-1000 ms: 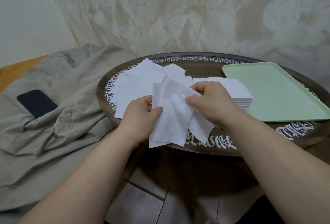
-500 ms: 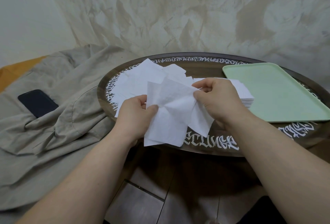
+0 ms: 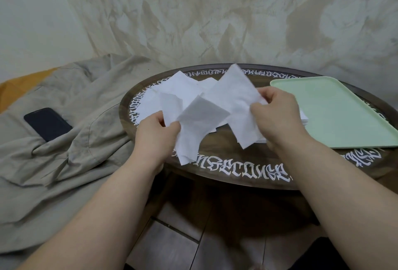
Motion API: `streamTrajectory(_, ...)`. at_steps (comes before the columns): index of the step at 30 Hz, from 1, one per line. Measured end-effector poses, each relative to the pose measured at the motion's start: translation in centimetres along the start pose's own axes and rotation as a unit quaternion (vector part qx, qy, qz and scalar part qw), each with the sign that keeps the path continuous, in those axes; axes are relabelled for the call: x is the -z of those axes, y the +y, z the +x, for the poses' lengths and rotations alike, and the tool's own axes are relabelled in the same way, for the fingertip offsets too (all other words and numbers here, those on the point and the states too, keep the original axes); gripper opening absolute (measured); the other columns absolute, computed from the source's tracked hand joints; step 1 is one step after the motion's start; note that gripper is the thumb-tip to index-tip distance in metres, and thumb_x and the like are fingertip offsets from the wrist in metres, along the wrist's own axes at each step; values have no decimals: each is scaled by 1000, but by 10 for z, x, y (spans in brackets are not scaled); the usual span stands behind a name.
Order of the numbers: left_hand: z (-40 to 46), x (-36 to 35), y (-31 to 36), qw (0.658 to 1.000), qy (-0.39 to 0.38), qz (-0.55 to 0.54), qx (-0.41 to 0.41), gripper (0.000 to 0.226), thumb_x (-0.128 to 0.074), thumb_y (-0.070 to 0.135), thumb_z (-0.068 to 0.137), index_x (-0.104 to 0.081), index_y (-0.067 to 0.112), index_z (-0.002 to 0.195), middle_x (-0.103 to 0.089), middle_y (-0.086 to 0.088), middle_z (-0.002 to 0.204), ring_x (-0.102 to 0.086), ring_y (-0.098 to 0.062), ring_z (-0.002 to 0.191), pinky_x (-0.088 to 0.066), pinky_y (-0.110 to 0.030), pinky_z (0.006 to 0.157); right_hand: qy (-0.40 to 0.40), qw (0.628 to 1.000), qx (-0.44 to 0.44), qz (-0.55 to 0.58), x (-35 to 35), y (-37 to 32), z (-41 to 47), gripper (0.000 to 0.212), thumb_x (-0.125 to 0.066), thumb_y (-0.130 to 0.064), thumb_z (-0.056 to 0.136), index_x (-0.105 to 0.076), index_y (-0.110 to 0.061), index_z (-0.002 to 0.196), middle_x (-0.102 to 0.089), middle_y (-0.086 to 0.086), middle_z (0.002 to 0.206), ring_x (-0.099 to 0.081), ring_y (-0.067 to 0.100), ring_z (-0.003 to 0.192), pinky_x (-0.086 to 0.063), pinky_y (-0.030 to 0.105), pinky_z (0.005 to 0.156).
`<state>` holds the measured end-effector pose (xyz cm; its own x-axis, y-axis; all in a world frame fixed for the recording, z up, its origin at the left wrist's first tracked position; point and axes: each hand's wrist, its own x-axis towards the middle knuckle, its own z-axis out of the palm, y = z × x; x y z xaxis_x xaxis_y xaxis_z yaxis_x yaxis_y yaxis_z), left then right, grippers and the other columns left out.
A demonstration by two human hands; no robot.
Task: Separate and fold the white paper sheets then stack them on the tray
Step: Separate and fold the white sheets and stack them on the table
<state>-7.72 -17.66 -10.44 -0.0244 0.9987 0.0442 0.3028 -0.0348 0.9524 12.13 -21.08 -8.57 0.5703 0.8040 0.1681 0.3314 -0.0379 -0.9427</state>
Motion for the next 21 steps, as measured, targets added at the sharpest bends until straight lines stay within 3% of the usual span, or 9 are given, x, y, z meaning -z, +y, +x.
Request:
streamTrajectory(2, 1, 0, 0, 998, 10, -51, 34, 40, -53, 19, 65, -58, -12, 90, -61, -15, 79, -51, -21, 72, -41, -37, 65, 38, 997, -2, 71, 2, -5, -2, 24, -53, 0, 82, -66, -21, 86, -65, -11, 80, -60, 13, 76, -48, 25, 63)
streamTrajectory(3, 2, -1, -1, 996, 12, -76, 56, 42, -52, 20, 63, -56, -13, 89, -58, -11, 79, -50, -22, 73, -40, -38, 66, 37, 991, -14, 124, 3, -9, -4, 22, -56, 0, 84, -66, -20, 81, -66, -9, 77, -60, 11, 72, -49, 25, 63)
streamTrajectory(7, 0, -3, 2, 985, -6, -138, 102, 5, -57, 7, 79, -54, 6, 83, -49, -9, 83, -46, -23, 75, -36, -35, 66, -100, 917, -100, 373, 2, -25, -14, 16, -57, 3, 88, -65, -10, 83, -70, 4, 79, -64, 19, 73, -55, 37, 73)
streamTrajectory(9, -1, -5, 1, 983, -25, -155, 98, 8, -52, -1, 87, -54, 7, 86, -49, -12, 84, -46, -25, 77, -37, -38, 69, -173, 911, -119, 354, -4, -24, -19, 13, -57, 4, 89, -64, -6, 86, -71, 6, 80, -65, 18, 68, -55, 33, 68)
streamTrajectory(11, -4, -6, 2, 981, -50, -165, 89, 14, -48, -4, 89, -60, 4, 86, -55, -14, 86, -51, -26, 79, -42, -41, 73, -207, 932, -128, 268, -13, -17, -23, 13, -58, 4, 88, -64, -7, 83, -72, 5, 81, -67, 17, 68, -55, 31, 66)
streamTrajectory(15, -9, -9, 6, 981, -97, -160, 60, 28, -45, -8, 89, -68, 6, 80, -68, -14, 86, -63, -26, 79, -49, -40, 75, -199, 955, -142, 166, -22, -5, -22, 13, -62, 2, 85, -62, -8, 77, -71, 8, 85, -67, 24, 75, -56, 35, 68)
streamTrajectory(21, -10, -13, 2, 977, -128, -159, 59, 20, -57, 2, 94, -68, 13, 107, -75, -6, 105, -72, -27, 98, -56, -45, 88, -234, 955, -139, 119, -23, -2, -24, 9, -68, -2, 81, -64, -3, 89, -71, 19, 97, -68, 32, 84, -54, 42, 74)
